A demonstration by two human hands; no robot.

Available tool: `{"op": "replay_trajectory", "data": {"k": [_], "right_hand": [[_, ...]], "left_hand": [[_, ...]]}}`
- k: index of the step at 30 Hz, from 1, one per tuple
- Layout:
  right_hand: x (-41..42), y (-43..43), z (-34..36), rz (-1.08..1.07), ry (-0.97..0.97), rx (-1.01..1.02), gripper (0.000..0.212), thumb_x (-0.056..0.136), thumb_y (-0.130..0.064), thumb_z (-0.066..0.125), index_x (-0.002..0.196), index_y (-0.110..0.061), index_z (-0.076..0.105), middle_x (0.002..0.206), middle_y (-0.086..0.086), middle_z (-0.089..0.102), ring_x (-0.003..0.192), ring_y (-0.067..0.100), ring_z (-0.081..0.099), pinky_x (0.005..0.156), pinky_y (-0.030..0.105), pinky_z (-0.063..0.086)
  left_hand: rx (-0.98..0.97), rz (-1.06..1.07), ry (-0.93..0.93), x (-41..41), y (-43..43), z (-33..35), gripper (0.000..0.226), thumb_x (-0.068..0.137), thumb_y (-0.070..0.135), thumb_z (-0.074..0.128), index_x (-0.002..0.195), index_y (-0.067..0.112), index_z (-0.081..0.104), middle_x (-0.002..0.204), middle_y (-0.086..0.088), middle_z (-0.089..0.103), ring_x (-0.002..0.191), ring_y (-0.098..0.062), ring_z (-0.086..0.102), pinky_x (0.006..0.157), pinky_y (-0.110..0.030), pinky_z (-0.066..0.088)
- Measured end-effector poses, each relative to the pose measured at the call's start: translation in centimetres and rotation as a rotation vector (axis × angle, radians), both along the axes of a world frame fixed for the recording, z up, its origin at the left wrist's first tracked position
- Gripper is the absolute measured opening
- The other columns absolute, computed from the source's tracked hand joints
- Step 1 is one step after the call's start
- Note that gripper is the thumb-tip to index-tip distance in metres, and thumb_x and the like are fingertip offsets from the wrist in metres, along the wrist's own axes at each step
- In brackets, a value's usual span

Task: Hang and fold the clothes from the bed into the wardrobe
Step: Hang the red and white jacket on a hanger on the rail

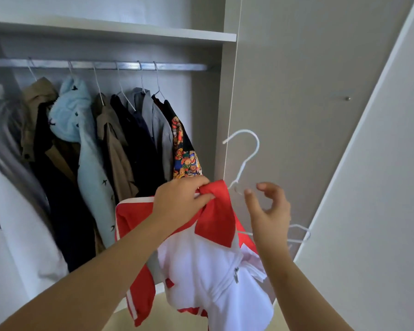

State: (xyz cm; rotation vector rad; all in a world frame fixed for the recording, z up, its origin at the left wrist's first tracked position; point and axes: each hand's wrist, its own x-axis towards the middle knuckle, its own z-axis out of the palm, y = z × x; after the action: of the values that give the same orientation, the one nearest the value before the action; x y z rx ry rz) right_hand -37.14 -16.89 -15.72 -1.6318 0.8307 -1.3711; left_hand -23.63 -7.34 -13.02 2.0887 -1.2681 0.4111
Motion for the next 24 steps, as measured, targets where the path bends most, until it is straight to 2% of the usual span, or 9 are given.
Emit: {"op": "replay_trajectory", "data": {"k": [2,4,6,10,12,14,17,20,24], "right_hand": [[-0.6,-0.2,-1.0,-0.108,-0.095,0.056,0.024,0.084,-0.011,0.062,0.075,-0.03,0.051,0.079,-0.016,0.055,0.084,0.011,0.053,0.081,0.029,0.041],[-0.9,-0.1,-2.3,-0.108,-0.146,0.142,0.026,0.084,-0.005,0.056,0.069,-0.026,0.051,0.066,-0.012,0.052,0.064,0.002,0.048,0.066,0.018,0.042],[-0.6,-0.1,-3.6,-0.069,-0.056,0.239,0.026,0.084,-0.005,0.054,0.066,-0.024,0.052,0.059,-0.012,0.052,0.055,-0.001,0.046,0.054,0.011,0.04],[2.1,-0.8,-5.1,0.166,0.334,0.494,0.01,0.081,-0.027,0.059,0.077,-0.024,0.05,0.078,-0.002,0.055,0.083,0.025,0.054,0.068,0.03,0.045],[3.7,-0.6,-5.7,0.352,0.369,0.662,0.035,0.073,-0.035,0.067,0.099,-0.024,0.046,0.093,0.001,0.052,0.086,0.024,0.055,0.067,0.028,0.045],[5.0,0.1,-6.2,0.496,0.395,0.792,0.052,0.075,-0.03,0.072,0.112,-0.025,0.036,0.099,0.005,0.058,0.082,0.022,0.061,0.062,0.025,0.048],[6.0,0.6,-7.1,0.649,0.573,0.776,0.051,0.063,-0.01,0.073,0.11,0.001,0.056,0.088,0.015,0.067,0.073,0.025,0.064,0.06,0.028,0.051],[6.4,0.2,-6.9,0.672,0.424,0.907,0.01,0.08,-0.003,0.063,0.091,-0.003,0.064,0.071,0.012,0.064,0.062,0.022,0.058,0.055,0.026,0.046],[5.9,-2.0,-5.8,0.676,-0.029,1.281,0.018,0.094,-0.005,0.047,0.086,-0.003,0.062,0.065,0.014,0.069,0.058,0.026,0.066,0.045,0.033,0.055]], "left_hand": [[-0.068,0.067,0.099,0.9,0.1,0.5,0.028,0.078,0.042,0.067,0.104,0.03,0.067,0.096,0.002,0.071,0.096,-0.024,0.063,0.079,-0.035,0.049],[-0.131,0.101,0.134,1.5,0.5,1.2,0.022,0.077,0.039,0.068,0.097,0.03,0.067,0.086,0.003,0.07,0.09,-0.024,0.064,0.077,-0.036,0.05],[-0.203,0.105,0.136,2.0,1.1,2.0,0.013,0.076,0.035,0.069,0.087,0.029,0.067,0.068,0.01,0.063,0.078,-0.019,0.062,0.069,-0.03,0.046],[-0.262,0.067,0.122,2.4,2.7,3.5,0.009,0.075,0.033,0.071,0.079,0.027,0.067,0.055,0.023,0.055,0.061,0.002,0.051,0.056,-0.007,0.034],[-0.259,0.04,0.134,2.5,3.5,4.0,0.01,0.074,0.036,0.071,0.079,0.029,0.067,0.059,0.027,0.057,0.061,0.009,0.052,0.057,-0.004,0.034],[-0.267,0.025,0.156,2.8,4.6,4.3,0.012,0.071,0.038,0.069,0.076,0.027,0.067,0.058,0.019,0.059,0.06,0.004,0.054,0.059,-0.007,0.038],[-0.295,0.057,0.208,3.6,6.3,4.9,0.018,0.067,0.039,0.069,0.079,0.025,0.068,0.065,0.005,0.065,0.066,-0.009,0.061,0.069,-0.028,0.049],[-0.29,0.073,0.194,5.2,8.3,5.1,0.014,0.073,0.022,0.077,0.083,0.017,0.069,0.072,0.0,0.068,0.069,-0.011,0.063,0.073,-0.028,0.049],[-0.187,0.118,0.16,7.2,11.5,4.2,0.009,0.075,0.019,0.075,0.08,0.022,0.07,0.071,0.01,0.067,0.072,-0.002,0.059,0.067,-0.008,0.04]]}}
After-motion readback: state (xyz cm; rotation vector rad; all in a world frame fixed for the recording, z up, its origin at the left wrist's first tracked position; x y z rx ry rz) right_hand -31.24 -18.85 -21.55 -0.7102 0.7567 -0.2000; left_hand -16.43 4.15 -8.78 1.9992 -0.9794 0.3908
